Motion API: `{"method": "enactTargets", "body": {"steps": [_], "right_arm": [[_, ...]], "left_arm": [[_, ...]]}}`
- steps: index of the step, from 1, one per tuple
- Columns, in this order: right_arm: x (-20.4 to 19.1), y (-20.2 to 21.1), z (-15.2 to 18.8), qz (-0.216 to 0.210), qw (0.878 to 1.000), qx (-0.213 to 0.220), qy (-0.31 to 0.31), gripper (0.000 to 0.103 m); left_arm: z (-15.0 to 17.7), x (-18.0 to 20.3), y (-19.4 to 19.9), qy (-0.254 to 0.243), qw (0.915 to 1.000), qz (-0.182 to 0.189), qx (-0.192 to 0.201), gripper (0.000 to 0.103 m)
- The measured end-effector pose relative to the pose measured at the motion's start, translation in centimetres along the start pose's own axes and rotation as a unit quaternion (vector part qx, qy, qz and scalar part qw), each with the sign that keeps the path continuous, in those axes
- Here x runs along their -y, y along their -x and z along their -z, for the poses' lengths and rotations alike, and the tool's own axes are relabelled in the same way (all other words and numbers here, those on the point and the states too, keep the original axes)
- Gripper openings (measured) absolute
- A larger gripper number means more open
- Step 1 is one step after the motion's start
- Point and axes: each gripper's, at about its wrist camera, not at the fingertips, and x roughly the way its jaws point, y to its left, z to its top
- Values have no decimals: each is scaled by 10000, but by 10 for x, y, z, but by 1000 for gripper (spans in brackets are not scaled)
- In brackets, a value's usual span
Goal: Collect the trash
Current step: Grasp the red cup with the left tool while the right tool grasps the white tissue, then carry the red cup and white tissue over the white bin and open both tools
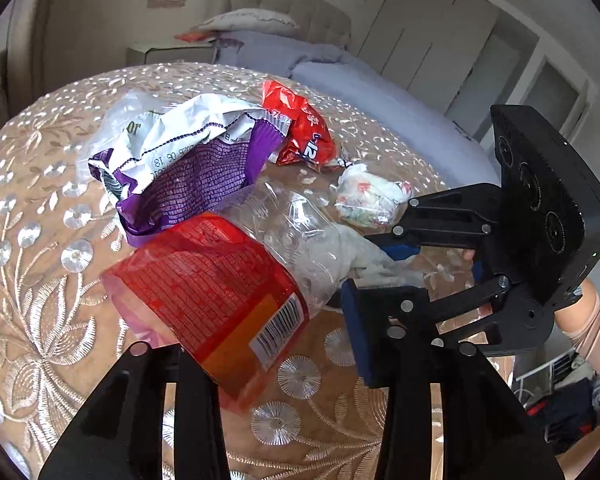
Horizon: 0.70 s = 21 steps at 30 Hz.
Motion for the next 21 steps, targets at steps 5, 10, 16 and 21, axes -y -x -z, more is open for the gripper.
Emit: {"method": "enactTargets", "body": {"steps": [5, 10, 16, 21], "right_arm": [[-13, 15, 7, 32, 9999, 126, 86, 26], [-24, 48, 24, 172, 9993, 330, 46, 26], [-41, 97, 50, 367, 9973, 628, -66, 26], [-56, 130, 73, 474, 9953, 813, -235, 26]], "left_arm": [[5, 21, 5, -4, 9995, -218, 212, 9], [15, 50, 33, -81, 9982, -238, 552, 9], [33, 87, 64, -149, 9947, -530, 872, 9], [57, 123, 82, -228, 9920, -658, 1057, 9]]}}
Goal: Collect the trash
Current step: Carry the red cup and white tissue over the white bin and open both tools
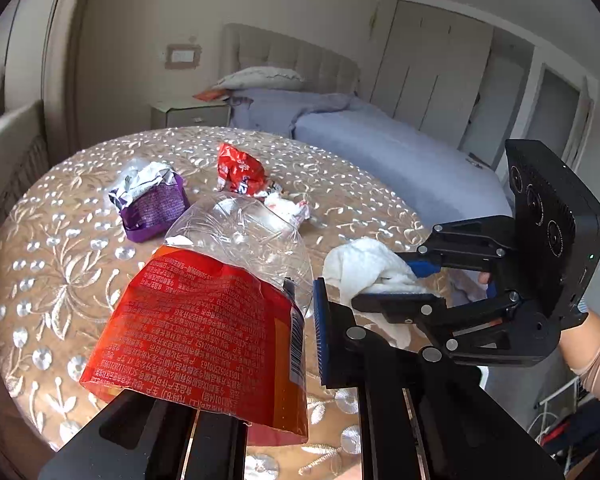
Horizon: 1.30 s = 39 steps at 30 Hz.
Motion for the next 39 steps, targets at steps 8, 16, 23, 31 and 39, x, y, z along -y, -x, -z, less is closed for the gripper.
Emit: {"method": "enactTargets", "body": {"steps": [8, 16, 23, 31, 39], "right_arm": [[-16, 44, 27, 154, 9990, 250, -341, 26], [-38, 83, 56, 260, 9976, 454, -456, 26], [-37, 110, 84, 468, 9949, 528, -723, 26], [-21, 132, 131, 745, 9876, 403, -1325, 26], [-1, 158, 187, 1098, 9737, 210, -1986, 26]], "left_arm": [[28, 42, 33, -96, 9997, -90, 203, 9], [48, 84, 55, -377, 9986, -170, 344, 9], [56, 113, 51, -594, 9976, 30, 342, 9], [63, 151, 26, -980, 9942, 418, 124, 9], [73, 198, -20, -1377, 9837, 1136, -228, 9]]}}
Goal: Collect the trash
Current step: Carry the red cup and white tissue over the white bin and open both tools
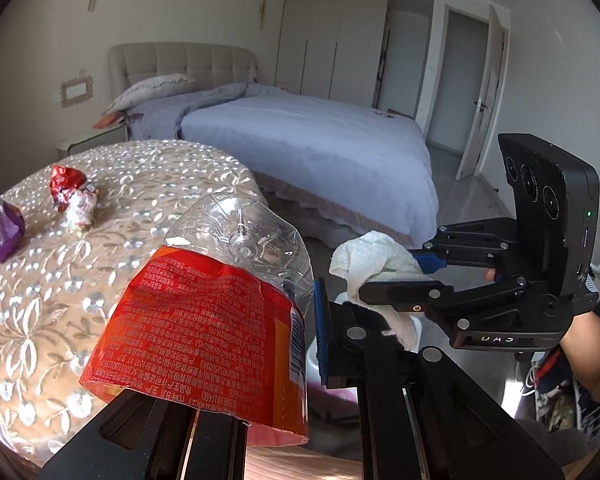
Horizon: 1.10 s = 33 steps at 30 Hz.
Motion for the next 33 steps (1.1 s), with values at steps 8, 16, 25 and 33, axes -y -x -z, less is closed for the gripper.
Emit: {"method": "enactTargets", "body": {"steps": [8, 16, 25, 33], "right_arm": [[49, 16, 55, 417, 9957, -340, -757, 26], [90, 2, 109, 628, 9851, -854, -1356, 26], [126, -32, 146, 570, 9715, -1285, -1907, 26], [151, -51, 170, 937, 9613, -1671, -1980, 93]], "left_arm": [[3, 41, -76, -442, 9929, 902, -631, 9], [10, 71, -161, -1065, 9716, 1540, -1449, 9], [28, 86, -229, -1271, 9469, 1931, -2236, 9], [51, 92, -267, -1665, 9232, 1790, -2966, 98]]}}
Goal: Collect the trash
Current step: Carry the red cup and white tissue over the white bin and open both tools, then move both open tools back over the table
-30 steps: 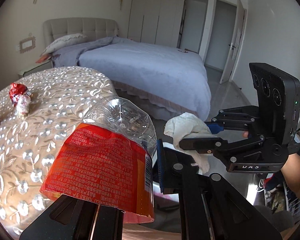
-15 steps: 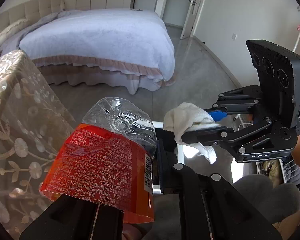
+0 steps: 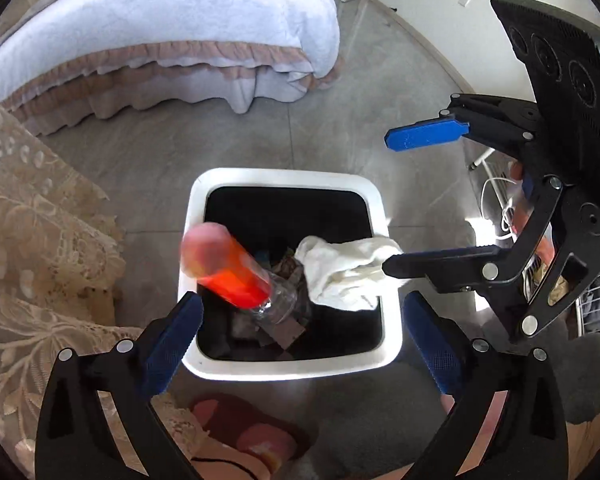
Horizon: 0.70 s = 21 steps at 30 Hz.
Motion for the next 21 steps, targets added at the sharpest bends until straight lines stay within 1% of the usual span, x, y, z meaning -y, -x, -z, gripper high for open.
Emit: {"method": "enactTargets", "body": {"steps": [2, 3, 7, 11, 16, 21], "right_arm": [[5, -1, 0, 76, 10000, 13, -61, 98], [5, -1, 0, 101, 9999, 5, -53, 98], [3, -2, -1, 105, 9999, -7, 15, 98], [-3, 0, -5, 103, 9999, 24, 122, 98], [-9, 9, -10, 145, 9995, 189, 184, 98], [-21, 26, -20, 163, 9984, 442, 308, 98]], "left_arm": [[1, 2, -4, -118, 9999, -65, -37, 98], [1, 2, -5, -163, 9998, -91, -57, 98], [5, 2, -6, -237, 9996, -96, -86, 98], [6, 2, -3, -273, 9994, -182, -51, 98], [8, 5, 18, -281, 9989, -335, 179, 98], [11, 12, 46, -311, 9971, -470, 515, 98]]}}
